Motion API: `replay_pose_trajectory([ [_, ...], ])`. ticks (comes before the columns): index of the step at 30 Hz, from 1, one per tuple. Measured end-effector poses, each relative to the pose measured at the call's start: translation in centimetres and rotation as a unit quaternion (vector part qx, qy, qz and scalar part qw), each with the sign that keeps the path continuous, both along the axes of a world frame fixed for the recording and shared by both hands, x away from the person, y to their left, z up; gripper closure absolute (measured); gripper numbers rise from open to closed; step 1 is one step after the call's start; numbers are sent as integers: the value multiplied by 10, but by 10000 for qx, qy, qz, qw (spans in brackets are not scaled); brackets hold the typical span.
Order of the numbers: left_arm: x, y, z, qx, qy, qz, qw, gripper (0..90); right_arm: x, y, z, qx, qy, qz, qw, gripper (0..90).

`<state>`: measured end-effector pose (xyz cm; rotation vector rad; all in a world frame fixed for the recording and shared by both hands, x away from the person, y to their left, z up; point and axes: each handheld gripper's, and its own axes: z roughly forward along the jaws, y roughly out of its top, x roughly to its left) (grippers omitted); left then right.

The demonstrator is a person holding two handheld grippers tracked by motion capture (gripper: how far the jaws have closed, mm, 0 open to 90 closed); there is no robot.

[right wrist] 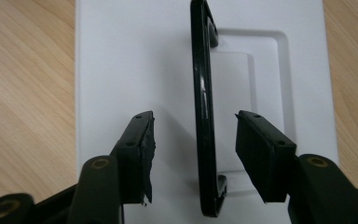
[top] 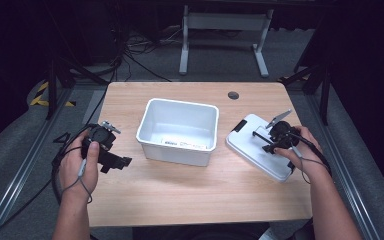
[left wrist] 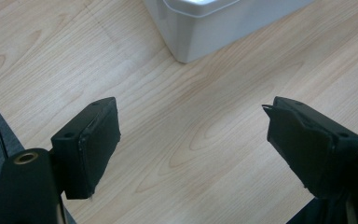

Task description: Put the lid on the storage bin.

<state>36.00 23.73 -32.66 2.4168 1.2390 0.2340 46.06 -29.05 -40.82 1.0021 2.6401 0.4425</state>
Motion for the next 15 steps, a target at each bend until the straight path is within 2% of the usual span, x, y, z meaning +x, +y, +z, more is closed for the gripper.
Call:
replay_pose_trajectory([
  [4, 0, 0, 0, -15, 12, 44, 10000, 175, 3, -2, -6, -102, 11, -11, 9999, 539],
  [5, 0, 0, 0, -9, 16, 18, 10000, 175, 4, -4, -8, -121, 37, -17, 9999, 601],
  [8, 0, 1, -1, 0, 41, -7, 10000, 175, 4, -5, -9, -157, 17, 11, 9999, 644],
  [11, 1, 1, -1, 23, 48, 3, 10000, 175, 4, -6, -10, -321, -40, 76, 9994, 727],
  [12, 1, 1, -2, 31, 48, 10, 10000, 175, 3, -8, -9, -264, -135, 136, 9995, 786],
  [15, 1, 0, -2, 29, 51, 18, 10000, 175, 3, -9, -9, -264, -189, 151, 9994, 824],
])
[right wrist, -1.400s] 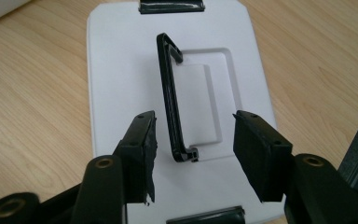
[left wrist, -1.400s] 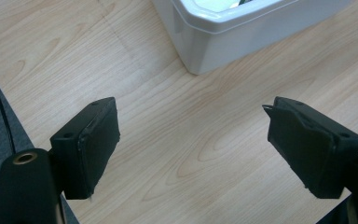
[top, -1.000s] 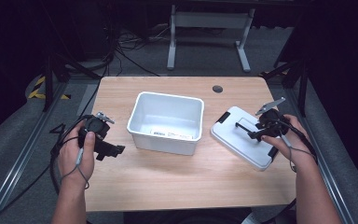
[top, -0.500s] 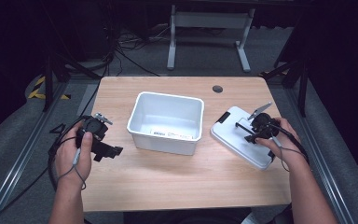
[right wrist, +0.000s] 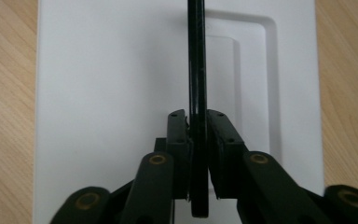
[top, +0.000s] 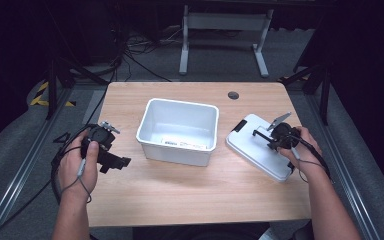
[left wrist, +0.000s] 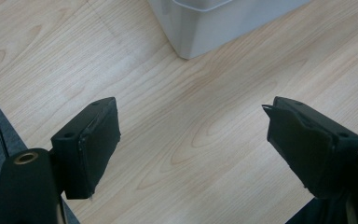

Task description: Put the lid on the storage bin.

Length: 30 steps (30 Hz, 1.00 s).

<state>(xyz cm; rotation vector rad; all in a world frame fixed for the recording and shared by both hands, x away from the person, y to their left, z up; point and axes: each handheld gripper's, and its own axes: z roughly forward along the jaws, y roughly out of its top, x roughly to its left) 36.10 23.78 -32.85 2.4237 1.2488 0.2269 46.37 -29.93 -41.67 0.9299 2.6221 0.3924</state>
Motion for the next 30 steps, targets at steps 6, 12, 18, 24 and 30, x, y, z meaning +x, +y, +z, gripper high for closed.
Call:
replay_pose_trajectory([
  [6, 1, 0, -2, 5, 36, -25, 10000, 175, 0, -1, 0, -32, -155, 41, 9999, 839],
  [12, 2, 1, -2, -6, 50, -11, 10000, 175, 0, 1, 2, -58, -270, 73, 9996, 841],
  [18, 2, 2, -2, -19, 70, -32, 10000, 175, -3, 1, 10, -26, -340, 82, 9994, 841],
  [24, 2, 2, -1, -36, 81, -20, 10000, 174, -10, -3, 30, 222, -483, 86, 9986, 842],
  [30, 3, 1, -3, -16, 101, -8, 9999, 175, -17, -3, 46, 384, -602, 74, 9974, 842],
])
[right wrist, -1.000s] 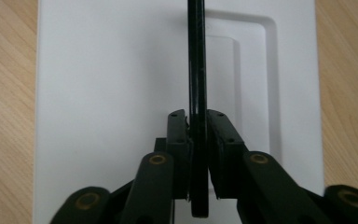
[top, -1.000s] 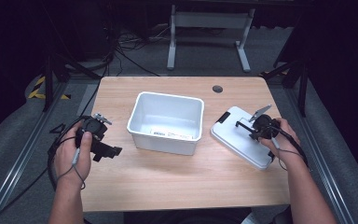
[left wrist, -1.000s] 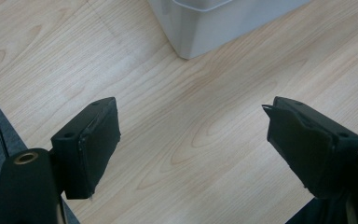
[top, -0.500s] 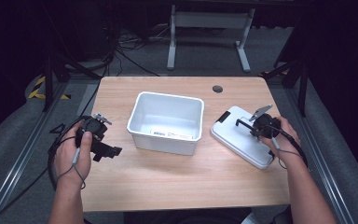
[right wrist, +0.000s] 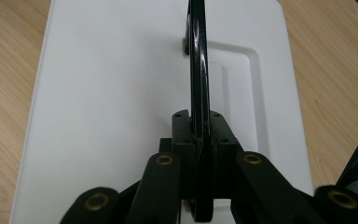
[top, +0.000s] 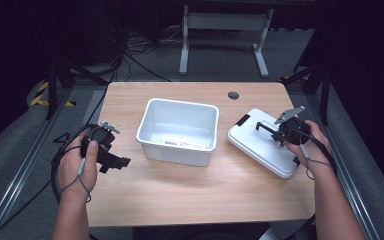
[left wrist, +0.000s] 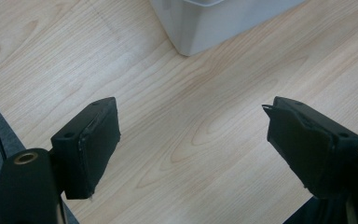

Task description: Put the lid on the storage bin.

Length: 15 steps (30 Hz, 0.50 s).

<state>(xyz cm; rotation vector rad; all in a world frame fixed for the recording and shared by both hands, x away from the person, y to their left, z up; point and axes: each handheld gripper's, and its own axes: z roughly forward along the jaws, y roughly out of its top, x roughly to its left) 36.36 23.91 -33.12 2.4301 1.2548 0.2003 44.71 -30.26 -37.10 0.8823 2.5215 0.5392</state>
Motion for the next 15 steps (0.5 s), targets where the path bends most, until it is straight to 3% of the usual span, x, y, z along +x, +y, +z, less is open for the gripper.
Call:
replay_pose_trajectory([
  [5, 0, -1, -1, 30, 46, -25, 10000, 175, -9, 4, 16, -10, -133, -23, 9999, 843],
  [15, 2, 0, -2, 26, 86, -21, 10000, 175, -14, 9, 30, 74, -172, 35, 9998, 843],
])
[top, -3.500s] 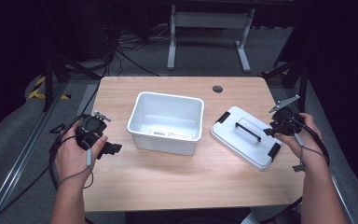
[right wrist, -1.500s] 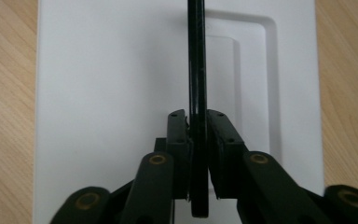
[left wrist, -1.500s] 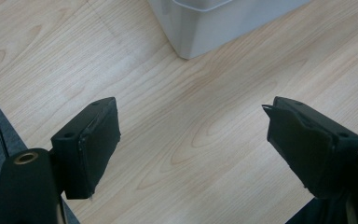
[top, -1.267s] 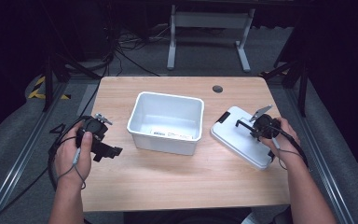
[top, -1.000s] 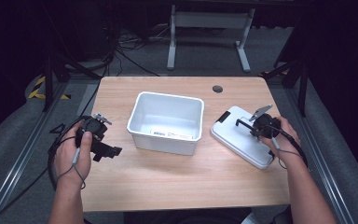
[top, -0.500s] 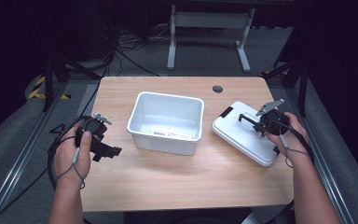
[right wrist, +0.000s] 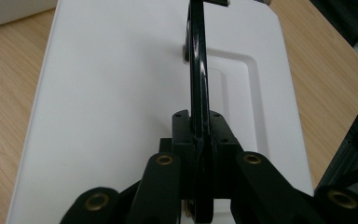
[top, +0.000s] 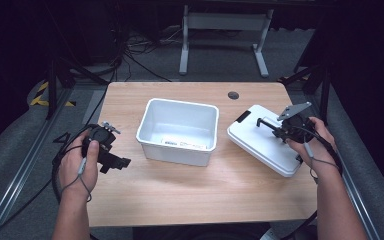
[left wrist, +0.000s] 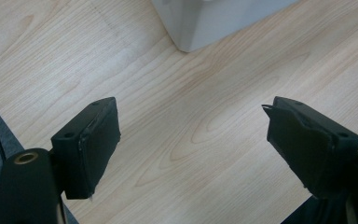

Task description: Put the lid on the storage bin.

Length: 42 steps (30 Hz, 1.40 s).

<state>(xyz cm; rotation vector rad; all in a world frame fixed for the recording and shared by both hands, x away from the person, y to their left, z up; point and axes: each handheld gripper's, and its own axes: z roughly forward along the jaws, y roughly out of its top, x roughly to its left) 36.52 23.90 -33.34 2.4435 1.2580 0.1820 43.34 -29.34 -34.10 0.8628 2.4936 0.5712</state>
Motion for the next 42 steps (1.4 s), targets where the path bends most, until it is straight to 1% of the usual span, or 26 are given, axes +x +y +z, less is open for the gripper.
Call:
replay_pose_trajectory([
  [3, 0, 0, 0, 5, 1, -4, 10000, 175, 0, 4, 5, 2, -34, 45, 10000, 843],
  [6, 0, 0, 0, -8, 7, 2, 10000, 175, 0, 5, 7, 31, -31, 94, 9999, 843],
  [8, 0, 1, 0, 3, 12, -4, 10000, 175, -1, 6, 14, 79, -4, 154, 9999, 844],
  [9, 0, 1, 0, 3, 12, -4, 10000, 175, -1, 6, 14, 79, -4, 154, 9999, 844],
  [11, 0, 1, 0, 7, 15, 8, 10000, 175, -2, 6, 20, 117, -10, 206, 9997, 844],
  [13, 0, 1, 0, 13, 23, 3, 10000, 175, -3, 8, 28, 151, -67, 255, 9995, 843],
  [18, 0, 2, 1, -1, 28, -12, 10000, 174, -4, 13, 46, 149, -190, 377, 9990, 844],
  [20, -1, 2, 1, 0, 25, -15, 10000, 175, -4, 14, 54, 240, -211, 457, 9984, 844],
  [22, -1, 3, 1, -19, 13, -20, 10000, 175, -5, 17, 61, 270, -247, 470, 9982, 844],
  [26, -2, 4, 3, -29, 2, -27, 10000, 174, -6, 22, 72, 254, -330, 535, 9977, 844],
  [29, -2, 5, 3, -41, 2, -23, 10000, 174, -5, 29, 79, 251, -359, 645, 9970, 844],
  [30, -2, 5, 3, -43, 1, -18, 10000, 174, -5, 32, 80, 266, -325, 694, 9967, 844],
  [33, -2, 5, 3, -49, -1, -15, 10000, 174, -3, 37, 82, 253, -334, 776, 9961, 844],
  [34, -2, 5, 4, -43, 0, -21, 10000, 174, -2, 40, 83, 269, -310, 798, 9960, 844],
  [36, -2, 6, 4, -55, -5, -18, 10000, 174, 0, 48, 85, 224, -308, 867, 9955, 844],
  [42, -3, 7, 4, -69, 9, -7, 10000, 174, 7, 71, 90, 159, -316, 1119, 9931, 844],
])
